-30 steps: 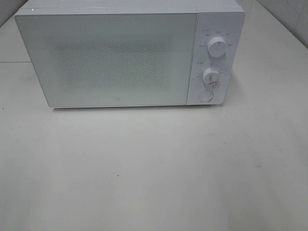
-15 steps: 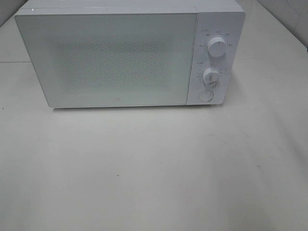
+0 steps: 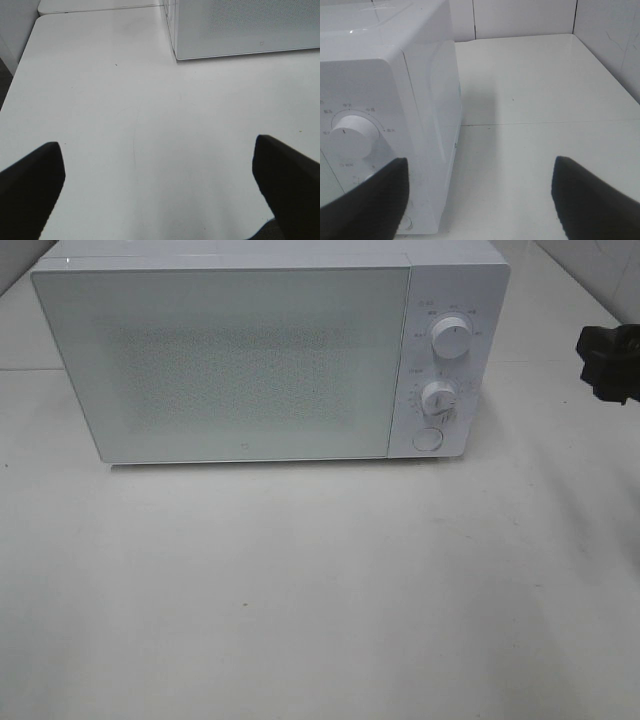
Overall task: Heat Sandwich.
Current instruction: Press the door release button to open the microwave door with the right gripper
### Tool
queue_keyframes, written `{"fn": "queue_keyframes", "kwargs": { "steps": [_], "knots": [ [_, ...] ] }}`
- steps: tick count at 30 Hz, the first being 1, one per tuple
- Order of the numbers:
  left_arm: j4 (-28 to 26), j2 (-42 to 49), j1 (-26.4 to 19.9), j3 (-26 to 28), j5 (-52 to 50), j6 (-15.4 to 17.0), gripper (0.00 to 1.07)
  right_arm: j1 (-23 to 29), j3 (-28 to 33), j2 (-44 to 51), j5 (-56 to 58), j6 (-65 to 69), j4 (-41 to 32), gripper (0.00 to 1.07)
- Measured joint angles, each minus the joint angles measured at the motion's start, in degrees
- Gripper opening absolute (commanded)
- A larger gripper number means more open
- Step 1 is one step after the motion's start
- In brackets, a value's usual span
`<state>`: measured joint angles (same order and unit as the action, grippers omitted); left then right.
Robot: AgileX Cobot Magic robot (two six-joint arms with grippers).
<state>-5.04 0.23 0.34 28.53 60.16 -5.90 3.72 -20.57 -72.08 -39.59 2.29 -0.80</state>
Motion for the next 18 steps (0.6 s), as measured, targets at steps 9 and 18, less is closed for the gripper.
{"fn": "queue_keyframes", "kwargs": {
  "steps": [9, 18],
  "knots": [
    [0.00, 0.00, 0.00, 0.00, 0.00, 0.00, 0.98, 11.92, 6.47, -7.28, -15.24, -9.57, -16.73, 0.76],
    [0.00, 0.00, 0.00, 0.00, 0.00, 0.00, 0.98, 25.78, 7.56, -12.89, -22.12, -11.75, -27.67, 0.76]
  ]
}}
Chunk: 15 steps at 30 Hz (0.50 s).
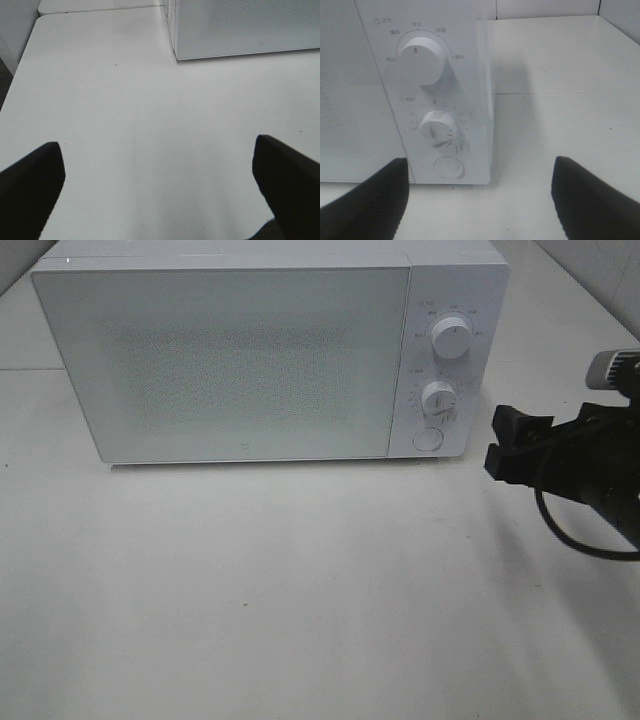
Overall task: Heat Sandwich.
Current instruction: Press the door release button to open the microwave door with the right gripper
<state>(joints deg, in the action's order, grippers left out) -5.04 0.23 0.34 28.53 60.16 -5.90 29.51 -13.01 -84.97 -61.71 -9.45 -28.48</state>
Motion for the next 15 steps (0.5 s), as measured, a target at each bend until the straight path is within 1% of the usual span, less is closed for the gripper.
{"fn": "queue_keyframes", "kwargs": {
  "steps": [2, 3, 4, 5, 7, 8, 9, 13, 15],
  "knots": [
    [0.00, 0.00, 0.00, 0.00, 0.00, 0.00, 0.98, 2.98, 0.00, -1.32, -1.26, -0.23, -2.18, 0.76],
    [0.00, 0.00, 0.00, 0.00, 0.00, 0.00, 0.98, 2.98, 0.00, -1.32, -1.26, -0.23, -2.18, 0.76],
    [0.00, 0.00, 0.00, 0.00, 0.00, 0.00, 0.98, 5.50, -0.06, -2.69, -2.41, -0.29, -4.41, 0.76],
    [0.00, 0.00, 0.00, 0.00, 0.00, 0.00, 0.98, 6.88, -0.06, -3.44, -2.98, -0.29, -5.79, 0.76],
    [0.00, 0.00, 0.00, 0.00, 0.00, 0.00, 0.98, 9.28, -0.06, -4.87, -3.67, -0.29, -8.37, 0.76],
    [0.00, 0.00, 0.00, 0.00, 0.00, 0.00, 0.98, 9.28, -0.06, -4.87, -3.67, -0.29, -8.37, 0.76],
    [0.00, 0.00, 0.00, 0.00, 0.00, 0.00, 0.98, 11.52, -0.06, -6.30, -4.64, -0.57, -10.77, 0.76],
    [0.00, 0.00, 0.00, 0.00, 0.00, 0.00, 0.98, 16.50, 0.00, -9.34, -6.13, -1.09, -15.64, 0.76],
    [0.00, 0.00, 0.00, 0.00, 0.00, 0.00, 0.98, 17.13, 0.00, -9.74, -6.19, -1.09, -16.27, 0.76]
  ]
}}
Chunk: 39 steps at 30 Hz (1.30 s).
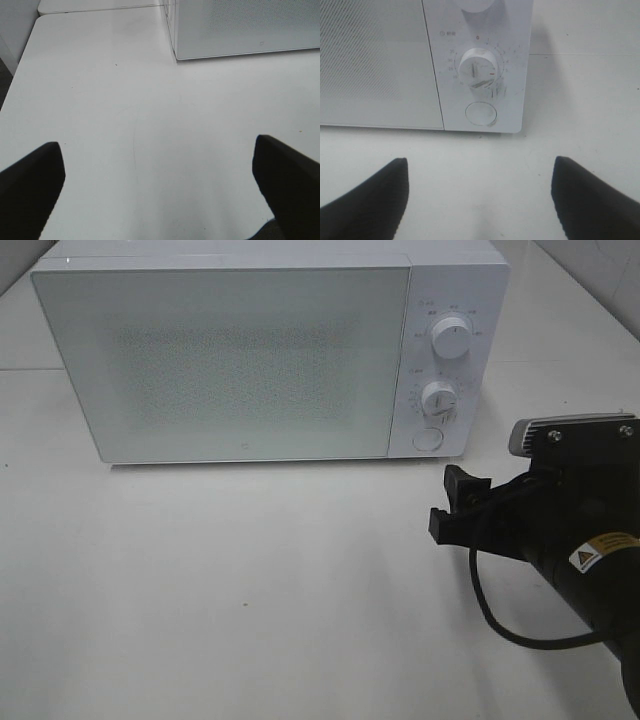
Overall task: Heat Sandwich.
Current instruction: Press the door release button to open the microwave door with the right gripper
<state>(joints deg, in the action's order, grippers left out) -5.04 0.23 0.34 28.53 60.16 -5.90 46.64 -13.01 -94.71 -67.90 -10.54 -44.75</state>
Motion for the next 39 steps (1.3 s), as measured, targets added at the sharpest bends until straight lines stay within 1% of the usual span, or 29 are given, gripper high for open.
{"fn": "queue_keyframes", "kwargs": {
  "steps": [2, 16, 21, 22, 24, 26, 27, 29, 30, 31, 32, 34, 35, 36, 37, 38, 39],
  "knots": [
    [0.00, 0.00, 0.00, 0.00, 0.00, 0.00, 0.98, 0.74, 0.00, -0.23, -0.06, -0.06, -0.86, 0.76],
    [0.00, 0.00, 0.00, 0.00, 0.00, 0.00, 0.98, 0.74, 0.00, -0.23, -0.34, -0.06, -1.26, 0.76],
    [0.00, 0.00, 0.00, 0.00, 0.00, 0.00, 0.98, 0.74, 0.00, -0.23, -0.34, 3.61, -1.26, 0.76],
    [0.00, 0.00, 0.00, 0.00, 0.00, 0.00, 0.98, 0.74, 0.00, -0.23, -0.34, 7.73, -1.26, 0.76],
    [0.00, 0.00, 0.00, 0.00, 0.00, 0.00, 0.98, 0.74, 0.00, -0.23, -0.34, 9.97, -1.26, 0.76],
    [0.00, 0.00, 0.00, 0.00, 0.00, 0.00, 0.98, 0.74, 0.00, -0.23, -0.34, 16.50, -1.26, 0.76],
    [0.00, 0.00, 0.00, 0.00, 0.00, 0.00, 0.98, 0.74, 0.00, -0.23, -0.34, 24.41, -1.26, 0.76],
    [0.00, 0.00, 0.00, 0.00, 0.00, 0.00, 0.98, 0.74, 0.00, -0.23, -0.34, 32.37, -1.26, 0.75],
    [0.00, 0.00, 0.00, 0.00, 0.00, 0.00, 0.98, 0.74, 0.00, -0.23, -0.34, 32.37, -1.26, 0.75],
    [0.00, 0.00, 0.00, 0.00, 0.00, 0.00, 0.98, 0.74, 0.00, -0.23, -0.34, 36.04, -1.26, 0.75],
    [0.00, 0.00, 0.00, 0.00, 0.00, 0.00, 0.98, 0.74, 0.00, -0.23, -0.34, 45.66, -1.26, 0.73],
    [0.00, 0.00, 0.00, 0.00, 0.00, 0.00, 0.98, 0.74, 0.00, -0.23, -0.34, 55.12, -1.26, 0.71],
    [0.00, 0.00, 0.00, 0.00, 0.00, 0.00, 0.98, 0.74, 0.00, -0.23, -0.34, 55.12, -1.26, 0.71],
    [0.00, 0.00, 0.00, 0.00, 0.00, 0.00, 0.98, 0.74, 0.00, -0.23, -0.34, 58.73, -1.26, 0.70],
    [0.00, 0.00, 0.00, 0.00, 0.00, 0.00, 0.98, 0.74, 0.00, -0.23, -0.34, 67.15, -1.26, 0.67],
    [0.00, 0.00, 0.00, 0.00, 0.00, 0.00, 0.98, 0.74, 0.00, -0.23, -0.34, 70.19, -1.26, 0.65],
    [0.00, 0.00, 0.00, 0.00, 0.00, 0.00, 0.98, 0.74, 0.00, -0.23, -0.34, 70.19, -1.26, 0.65]
  ]
}}
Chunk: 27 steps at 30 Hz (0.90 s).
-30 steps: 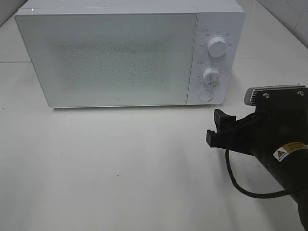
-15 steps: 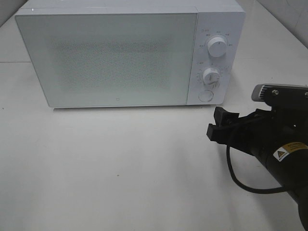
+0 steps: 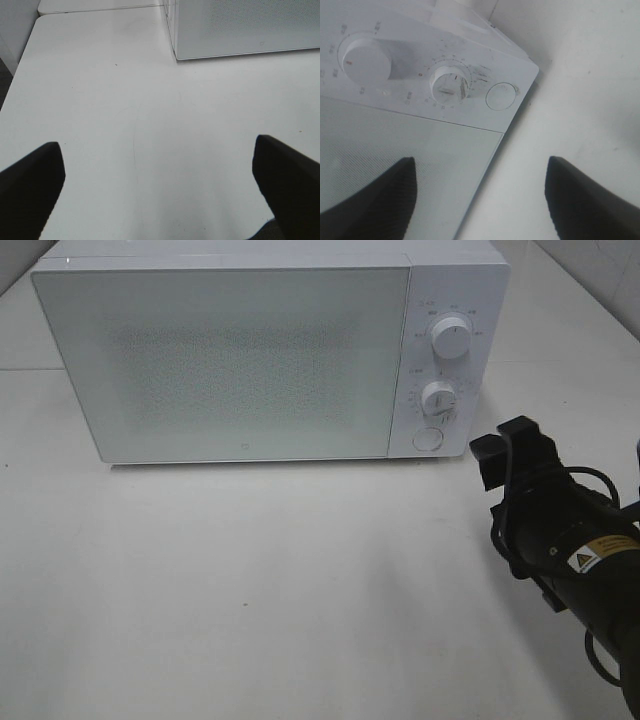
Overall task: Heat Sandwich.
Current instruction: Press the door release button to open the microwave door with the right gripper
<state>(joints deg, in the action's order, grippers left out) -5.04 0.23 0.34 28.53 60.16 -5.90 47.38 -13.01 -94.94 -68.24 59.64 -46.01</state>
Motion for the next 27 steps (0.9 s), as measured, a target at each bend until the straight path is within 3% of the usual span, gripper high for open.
{"fn": "queue_keyframes", "kwargs": {
  "steps": [6, 8, 9, 11, 27],
  "knots": [
    [0.00, 0.00, 0.00, 0.00, 0.00, 0.00, 0.98, 0.00, 0.00, 0.00, 0.00, 15.41, 0.00, 0.41],
    [0.00, 0.00, 0.00, 0.00, 0.00, 0.00, 0.98, 0.00, 0.00, 0.00, 0.00, 18.05, 0.00, 0.13],
    [0.00, 0.00, 0.00, 0.00, 0.00, 0.00, 0.98, 0.00, 0.00, 0.00, 0.00, 18.68, 0.00, 0.05],
    [0.00, 0.00, 0.00, 0.00, 0.00, 0.00, 0.98, 0.00, 0.00, 0.00, 0.00, 18.91, 0.00, 0.00],
    [0.00, 0.00, 0.00, 0.00, 0.00, 0.00, 0.98, 0.00, 0.00, 0.00, 0.86, 19.02, 0.00, 0.00]
  ]
}}
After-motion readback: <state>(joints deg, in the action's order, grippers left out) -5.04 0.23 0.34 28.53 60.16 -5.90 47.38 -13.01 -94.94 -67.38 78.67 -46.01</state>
